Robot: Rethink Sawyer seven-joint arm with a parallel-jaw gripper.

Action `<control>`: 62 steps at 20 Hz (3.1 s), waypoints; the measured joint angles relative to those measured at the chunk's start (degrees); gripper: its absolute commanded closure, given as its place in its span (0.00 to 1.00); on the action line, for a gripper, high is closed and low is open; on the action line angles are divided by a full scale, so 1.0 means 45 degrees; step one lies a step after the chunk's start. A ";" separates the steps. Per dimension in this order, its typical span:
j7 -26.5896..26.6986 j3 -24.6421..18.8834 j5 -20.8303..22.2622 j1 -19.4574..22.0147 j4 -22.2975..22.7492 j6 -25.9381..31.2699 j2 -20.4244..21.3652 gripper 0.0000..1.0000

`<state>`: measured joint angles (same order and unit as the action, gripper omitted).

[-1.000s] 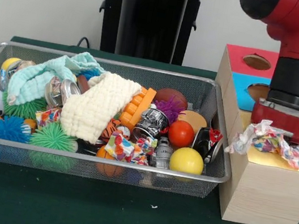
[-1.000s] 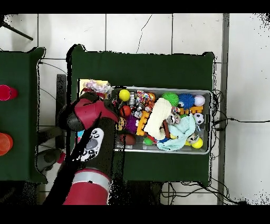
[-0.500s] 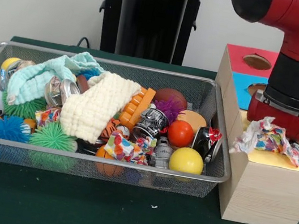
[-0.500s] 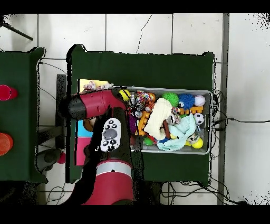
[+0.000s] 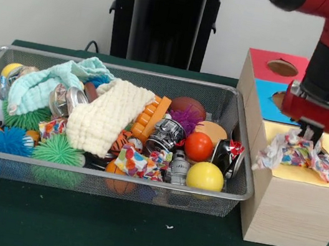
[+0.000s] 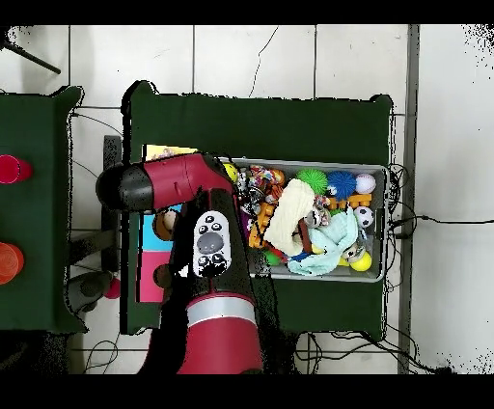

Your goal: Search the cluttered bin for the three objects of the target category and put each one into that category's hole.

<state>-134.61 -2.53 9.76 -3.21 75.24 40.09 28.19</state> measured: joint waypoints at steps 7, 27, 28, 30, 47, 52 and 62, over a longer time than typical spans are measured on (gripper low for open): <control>0.0000 -0.0792 0.0011 0.0359 -0.0208 0.2725 0.1028 1.00; 0.0000 -0.1578 0.1291 0.0509 -0.0361 0.2638 0.2008 1.00; 0.0000 -0.1576 0.1380 0.0511 -0.0361 0.2495 0.2000 1.00; 0.0000 -0.1578 0.1696 0.0509 -0.0361 0.1947 0.1967 1.00; 0.0000 -0.1582 0.3174 0.0511 -0.0367 0.0337 0.1412 1.00; 0.0000 -0.1580 0.3691 0.0511 -0.0373 -0.0171 0.0855 1.00; 0.0000 -0.1545 0.4190 0.0359 -0.0605 -0.0787 -0.0368 1.00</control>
<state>-134.61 -9.49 28.62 -1.60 72.52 36.55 26.54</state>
